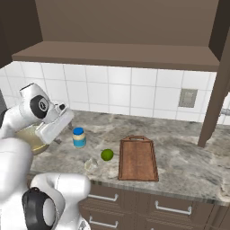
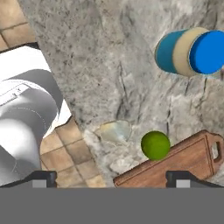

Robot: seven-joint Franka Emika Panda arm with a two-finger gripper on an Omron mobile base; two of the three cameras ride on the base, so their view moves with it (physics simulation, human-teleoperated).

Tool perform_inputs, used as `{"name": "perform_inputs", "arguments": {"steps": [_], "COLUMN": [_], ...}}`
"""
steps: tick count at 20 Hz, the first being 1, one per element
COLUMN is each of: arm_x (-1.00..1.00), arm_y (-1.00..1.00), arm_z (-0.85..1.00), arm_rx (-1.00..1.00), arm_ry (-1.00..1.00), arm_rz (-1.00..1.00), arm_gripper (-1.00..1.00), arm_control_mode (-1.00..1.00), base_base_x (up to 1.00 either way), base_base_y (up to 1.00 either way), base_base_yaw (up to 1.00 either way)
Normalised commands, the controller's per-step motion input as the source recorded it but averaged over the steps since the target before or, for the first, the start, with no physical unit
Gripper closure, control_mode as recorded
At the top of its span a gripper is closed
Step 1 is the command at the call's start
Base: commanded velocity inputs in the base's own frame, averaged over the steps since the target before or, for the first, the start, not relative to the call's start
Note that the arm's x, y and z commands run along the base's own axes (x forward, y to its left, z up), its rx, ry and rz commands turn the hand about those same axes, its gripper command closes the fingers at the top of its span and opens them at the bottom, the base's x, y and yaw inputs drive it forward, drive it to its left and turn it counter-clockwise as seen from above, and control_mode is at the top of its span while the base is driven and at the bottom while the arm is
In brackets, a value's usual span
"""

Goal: Open the cabinet. Place the bowl and condiment on the counter. Then place the lime and garlic on the cutting board.

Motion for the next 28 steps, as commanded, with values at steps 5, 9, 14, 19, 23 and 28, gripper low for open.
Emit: {"name": "perform_inputs", "arguments": {"steps": [5, 9, 14, 19, 23, 28], "arm_x": [0.59, 0.06, -0.08, -0.19, 0.00, 0.00], "arm_y": [-0.30, -0.27, -0.36, -0.11, 0.00, -0.15], "arm_z": [-0.34, -0.03, -0.25, -0.63, -0.45, -0.18], "arm_rx": [0.00, 0.04, 0.08, 0.06, 0.01, 0.00], "arm_ry": [0.10, 0.01, 0.00, -0.15, -0.23, -0.20], "arm_rz": [-0.56, -0.52, -0.51, -0.35, -0.25, -0.13], "arm_gripper": [-1.00, -1.00, -1.00, -1.00, -1.00, -1.00], "arm_control_mode": [-1.00, -1.00, -1.00, -1.00, -1.00, -1.00], "base_base_x": [0.00, 0.00, 0.00, 0.00, 0.00, 0.00], "base_base_y": [0.00, 0.00, 0.00, 0.00, 0.00, 0.00], "base_base_yaw": [0.00, 0.00, 0.00, 0.00, 0.00, 0.00]}}
